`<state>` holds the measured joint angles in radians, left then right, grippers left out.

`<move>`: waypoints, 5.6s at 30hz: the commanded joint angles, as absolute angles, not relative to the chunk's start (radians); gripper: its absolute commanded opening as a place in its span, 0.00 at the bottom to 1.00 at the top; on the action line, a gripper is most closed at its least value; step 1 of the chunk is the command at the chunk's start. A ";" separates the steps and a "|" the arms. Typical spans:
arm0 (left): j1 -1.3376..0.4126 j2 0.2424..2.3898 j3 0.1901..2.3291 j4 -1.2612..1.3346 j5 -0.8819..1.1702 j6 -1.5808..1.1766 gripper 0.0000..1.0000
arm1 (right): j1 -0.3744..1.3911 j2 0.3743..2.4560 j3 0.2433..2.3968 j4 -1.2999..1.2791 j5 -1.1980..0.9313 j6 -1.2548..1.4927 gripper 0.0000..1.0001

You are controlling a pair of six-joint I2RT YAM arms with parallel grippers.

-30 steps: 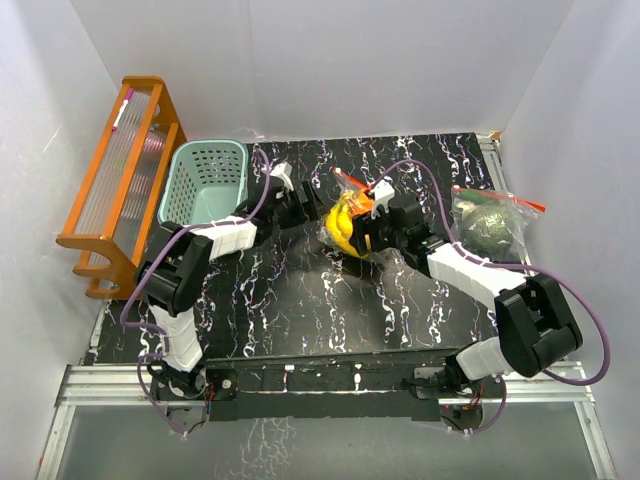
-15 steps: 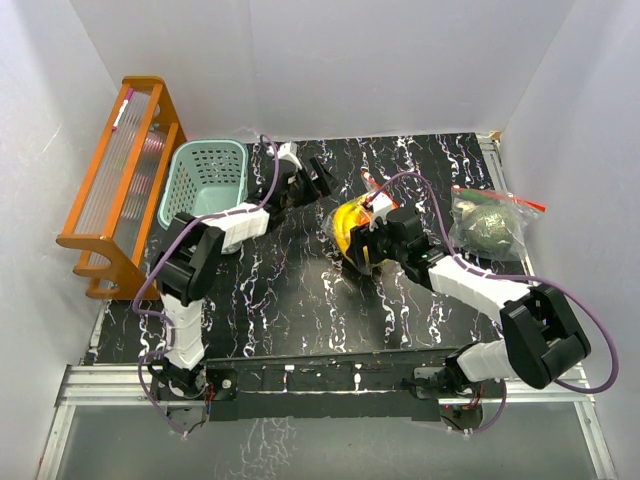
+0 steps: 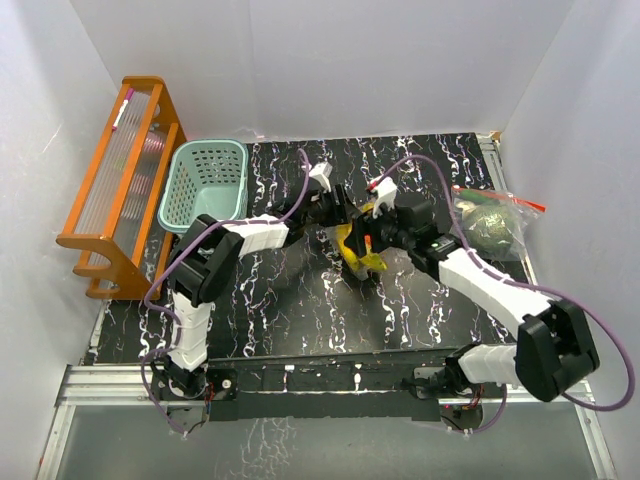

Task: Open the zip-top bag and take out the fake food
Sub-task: Adjust the zipper food storage bag at the center of the board, then unzip the zipper food storage bag at the center of the board.

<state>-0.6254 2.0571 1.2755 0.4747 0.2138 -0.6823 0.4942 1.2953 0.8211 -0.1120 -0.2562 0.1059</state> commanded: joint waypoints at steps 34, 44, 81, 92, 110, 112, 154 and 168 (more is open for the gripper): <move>-0.681 1.902 1.254 0.334 0.072 -0.676 0.93 | 0.360 1.095 0.528 -0.037 -0.243 0.273 0.59; -0.695 2.054 1.424 0.360 0.297 -0.657 0.90 | 0.360 1.082 0.523 -0.035 -0.213 0.264 0.60; -0.678 2.063 1.329 0.643 0.473 -0.768 0.85 | 0.359 0.967 0.580 -0.061 -0.248 0.294 0.59; -0.698 2.234 1.514 0.423 0.467 -0.711 0.97 | 0.358 0.890 0.576 -0.095 -0.214 0.297 0.59; -0.709 2.327 1.471 0.824 0.716 -0.899 0.00 | 0.356 0.882 0.593 -0.098 -0.214 0.308 0.59; -0.707 2.303 1.449 0.876 0.739 -0.903 0.00 | 0.354 0.893 0.612 -0.115 -0.210 0.322 0.59; -0.645 1.658 1.224 0.501 1.021 -0.546 0.00 | 0.345 0.966 0.952 -0.159 -0.629 0.065 0.39; -0.645 1.609 1.211 0.481 1.033 -0.542 0.00 | 0.344 1.012 0.965 -0.154 -0.646 0.051 0.30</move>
